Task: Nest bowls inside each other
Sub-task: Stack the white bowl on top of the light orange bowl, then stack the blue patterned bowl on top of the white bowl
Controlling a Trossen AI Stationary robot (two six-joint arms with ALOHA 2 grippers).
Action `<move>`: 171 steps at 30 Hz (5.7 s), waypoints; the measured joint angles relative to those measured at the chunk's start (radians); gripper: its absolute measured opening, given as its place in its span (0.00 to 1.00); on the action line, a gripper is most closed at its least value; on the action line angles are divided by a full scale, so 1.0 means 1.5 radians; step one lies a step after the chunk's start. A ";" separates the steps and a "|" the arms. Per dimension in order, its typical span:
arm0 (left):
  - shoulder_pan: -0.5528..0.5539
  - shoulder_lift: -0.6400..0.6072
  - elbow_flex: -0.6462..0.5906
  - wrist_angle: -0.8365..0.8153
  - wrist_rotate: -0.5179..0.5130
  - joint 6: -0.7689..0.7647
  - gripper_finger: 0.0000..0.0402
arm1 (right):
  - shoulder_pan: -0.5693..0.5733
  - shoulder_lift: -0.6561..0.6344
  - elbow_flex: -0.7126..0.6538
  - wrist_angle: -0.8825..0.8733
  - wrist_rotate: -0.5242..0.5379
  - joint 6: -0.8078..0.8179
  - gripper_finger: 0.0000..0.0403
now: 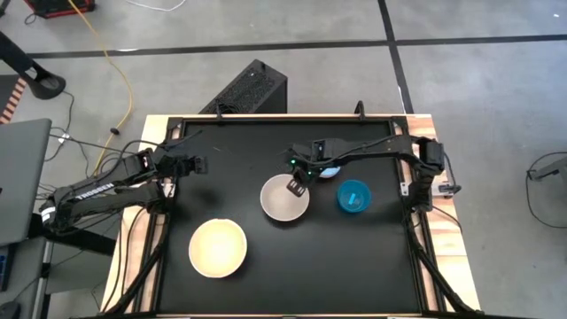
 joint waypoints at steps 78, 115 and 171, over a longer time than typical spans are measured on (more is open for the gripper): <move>-0.021 0.035 -0.001 0.015 0.027 0.131 0.32 | 0.178 0.371 0.426 0.419 -0.196 0.075 0.09; -0.021 0.035 -0.001 0.014 0.025 0.158 0.32 | 0.072 0.214 0.425 -0.131 -0.288 -0.077 0.34; -0.021 0.035 -0.001 0.016 -0.026 0.115 0.32 | -0.276 -0.057 -0.185 0.010 -0.017 -0.149 0.26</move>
